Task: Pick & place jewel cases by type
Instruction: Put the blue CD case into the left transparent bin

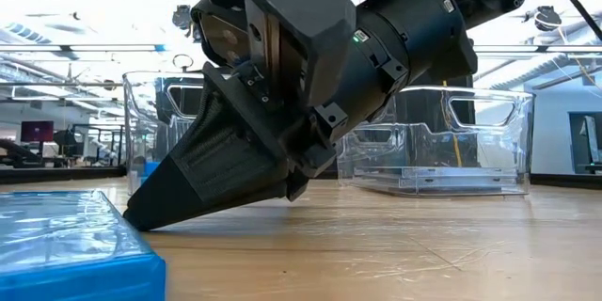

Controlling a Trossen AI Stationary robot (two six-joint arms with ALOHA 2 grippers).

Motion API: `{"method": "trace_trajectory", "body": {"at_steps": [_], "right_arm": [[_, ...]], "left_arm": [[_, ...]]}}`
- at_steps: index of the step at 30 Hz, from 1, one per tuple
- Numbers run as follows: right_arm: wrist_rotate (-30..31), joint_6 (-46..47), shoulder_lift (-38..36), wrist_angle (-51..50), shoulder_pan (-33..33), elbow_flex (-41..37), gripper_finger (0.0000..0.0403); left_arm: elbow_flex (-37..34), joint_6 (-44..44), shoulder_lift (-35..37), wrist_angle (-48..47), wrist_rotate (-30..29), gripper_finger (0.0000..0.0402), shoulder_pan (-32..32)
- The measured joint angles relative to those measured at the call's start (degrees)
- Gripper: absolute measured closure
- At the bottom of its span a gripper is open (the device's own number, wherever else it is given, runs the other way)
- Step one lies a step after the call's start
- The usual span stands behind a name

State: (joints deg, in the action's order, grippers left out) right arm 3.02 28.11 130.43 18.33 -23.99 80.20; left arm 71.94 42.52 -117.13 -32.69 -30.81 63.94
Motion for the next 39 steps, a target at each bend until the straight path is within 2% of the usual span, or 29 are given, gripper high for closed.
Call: {"method": "trace_trajectory", "body": {"at_steps": [5,9,23,35,39], "right_arm": [[-1.2,-0.3,-0.1,0.1,0.0,0.0,0.0399],[-1.5,-0.7,-0.2,0.1,0.0,0.0,0.0399],[-1.7,-1.8,-0.1,0.4,0.0,0.0,0.0399],[-1.7,-2.2,-0.1,0.7,-0.4,-0.1,0.0399],[-1.6,-2.5,-0.1,0.8,-0.5,-0.1,0.0399]], "left_arm": [[0.1,1.7,-1.3,-0.1,-4.2,0.0246,0.9],[0.0,1.5,-1.1,-0.2,-5.9,0.0227,1.4],[-0.2,-5.1,-1.4,-1.0,-12.6,0.0231,1.3],[0.5,-6.9,-1.4,-2.1,-17.7,0.0231,1.3],[2.9,-9.5,-1.3,-1.7,-23.2,0.0231,1.3]]}}
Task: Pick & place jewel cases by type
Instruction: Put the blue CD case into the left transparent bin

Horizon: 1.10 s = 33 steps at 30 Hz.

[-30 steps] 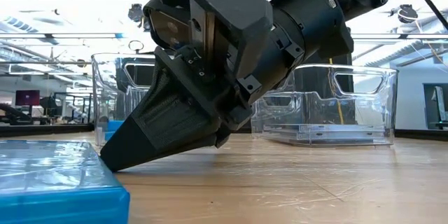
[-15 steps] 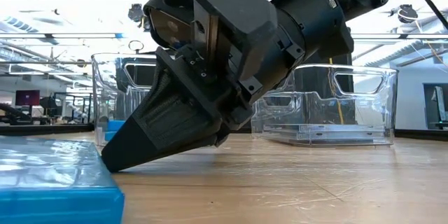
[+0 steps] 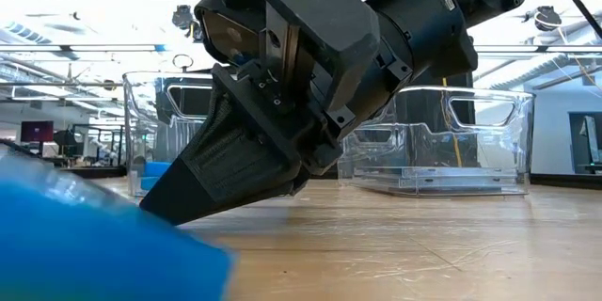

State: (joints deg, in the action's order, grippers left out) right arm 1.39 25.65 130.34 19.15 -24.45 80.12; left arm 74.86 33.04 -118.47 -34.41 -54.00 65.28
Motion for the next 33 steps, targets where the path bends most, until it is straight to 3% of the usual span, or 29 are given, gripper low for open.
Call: {"method": "trace_trajectory", "body": {"at_steps": [5,15,23,28,33], "right_arm": [[-0.6,0.0,0.2,0.9,0.0,0.1,0.0399],[-1.1,-1.0,0.3,2.1,-0.6,0.1,0.0399],[-0.4,-2.6,0.3,2.0,-0.6,0.1,0.0399],[-0.3,-3.8,0.2,2.0,-0.6,0.1,0.0399],[-0.4,-7.0,0.2,2.8,-0.6,0.0,0.0399]], "left_arm": [[0.7,-2.5,0.0,-1.2,-4.2,0.0231,-0.9],[0.6,-0.3,-0.7,-4.7,-0.1,0.0231,-4.9],[1.0,0.1,-0.6,-5.3,4.4,0.0234,-4.6],[5.0,1.3,-0.6,-12.5,4.5,0.0278,-3.0],[10.2,4.4,-0.5,-21.8,4.4,0.0362,-1.8]]}}
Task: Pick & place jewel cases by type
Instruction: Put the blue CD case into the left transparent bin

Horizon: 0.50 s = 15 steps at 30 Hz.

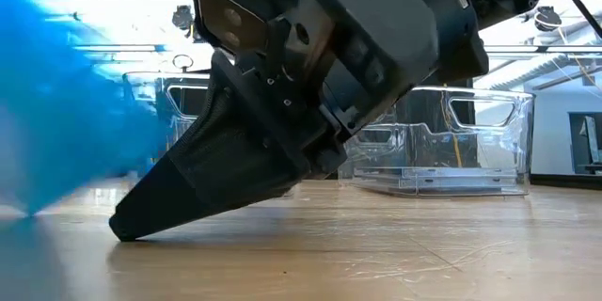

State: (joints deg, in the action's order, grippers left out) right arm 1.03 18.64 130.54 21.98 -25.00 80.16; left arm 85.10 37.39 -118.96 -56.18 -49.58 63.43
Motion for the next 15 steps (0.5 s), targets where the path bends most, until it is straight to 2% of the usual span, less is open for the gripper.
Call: {"method": "trace_trajectory", "body": {"at_steps": [2,7,11,15], "right_arm": [[-0.7,-2.8,0.0,1.2,-0.2,0.0,0.0399],[-0.5,-9.9,-0.4,3.4,-1.3,0.0,0.0398],[9.2,-17.8,-3.7,-0.9,-3.4,-0.1,0.0378],[22.2,-23.5,-7.4,-5.9,-6.7,-0.1,0.0318]], "left_arm": [[1.4,1.5,0.0,-3.5,-0.1,0.0387,0.1],[3.3,7.4,0.0,-10.0,0.5,0.038,0.1],[3.3,12.0,0.0,-14.1,1.8,0.0389,0.1],[3.3,16.7,0.0,-16.6,2.3,0.0381,0.1]]}}
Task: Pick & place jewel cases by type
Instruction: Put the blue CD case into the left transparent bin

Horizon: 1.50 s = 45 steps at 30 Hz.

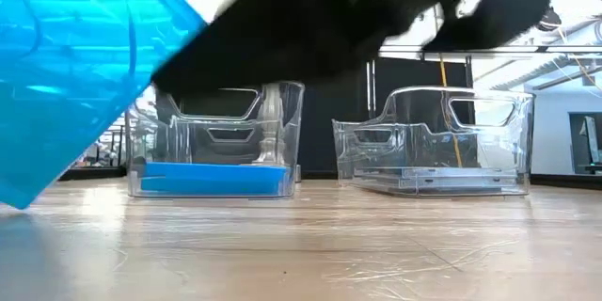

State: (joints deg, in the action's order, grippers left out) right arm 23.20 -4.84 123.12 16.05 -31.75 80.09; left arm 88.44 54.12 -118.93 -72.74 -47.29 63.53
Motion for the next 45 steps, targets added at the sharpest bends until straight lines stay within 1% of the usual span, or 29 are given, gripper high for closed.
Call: {"method": "trace_trajectory", "body": {"at_steps": [2,4,8,10,12,14,17,21,24,27,29,31,34,36,39,42,45], "right_arm": [[5.6,-1.8,-1.2,0.1,-1.8,0.0,0.0279],[9.0,-4.0,-1.4,1.9,-3.2,0.1,0.0241],[11.4,-6.6,-1.3,3.1,-4.3,0.1,0.0183],[12.9,-5.7,-1.3,3.4,-4.1,0.1,0.0164],[15.6,-4.6,-1.3,2.9,-3.9,0.1,0.0151],[17.8,-4.4,-1.3,2.3,-3.8,0.1,0.0142],[23.2,-4.4,-1.3,2.6,-3.9,0.1,0.0136],[21.0,-5.3,-1.3,4.5,-3.9,0.1,0.0137],[17.9,-5.6,-1.3,6.5,-3.9,0.1,0.0139],[16.5,-6.3,-1.1,8.1,-3.9,0.1,0.0139],[14.3,-6.4,-1.1,8.9,-3.9,0.1,0.014],[14.0,-6.2,-1.1,9.7,-3.9,0.1,0.014],[12.4,-4.1,-1.1,9.7,-3.9,0.1,0.0147],[11.2,-1.8,-1.1,9.0,-3.5,0.1,0.0163],[9.5,0.0,-1.1,8.3,-3.0,0.1,0.0204],[8.1,0.6,-1.0,7.5,-2.7,0.1,0.0249],[8.2,-0.5,-0.7,8.2,-2.7,0.2,0.0275]], "left_arm": [[0.0,0.4,0.0,-0.2,0.6,0.0381,0.0],[0.0,0.4,0.0,-0.3,0.7,0.0389,0.0],[0.0,0.7,0.0,-0.5,0.6,0.0385,-0.1],[0.0,1.2,0.0,-0.5,0.8,0.0377,-0.3],[0.0,1.6,0.0,-0.5,1.0,0.0378,-0.5],[0.0,1.5,0.0,-0.5,1.0,0.0388,-0.5],[0.0,1.4,0.0,-0.5,1.0,0.0389,-0.5],[0.0,1.7,0.0,-0.4,1.0,0.0374,-0.9],[0.0,1.6,0.0,-0.4,0.9,0.0385,-1.2],[0.0,1.6,0.0,-0.3,0.9,0.039,-1.7],[0.0,1.6,0.0,-0.2,0.9,0.0383,-2.0],[0.0,1.6,0.0,-0.2,0.9,0.0369,-2.5],[0.0,1.1,0.0,0.0,0.9,0.0364,-3.0],[0.0,0.4,0.0,0.4,0.9,0.0372,-3.4],[0.0,-0.9,0.0,1.3,0.8,0.0389,-3.8],[0.0,-2.6,0.0,2.5,0.8,0.0388,-4.2],[0.0,-2.6,0.0,2.6,0.8,0.037,-4.7]]}}
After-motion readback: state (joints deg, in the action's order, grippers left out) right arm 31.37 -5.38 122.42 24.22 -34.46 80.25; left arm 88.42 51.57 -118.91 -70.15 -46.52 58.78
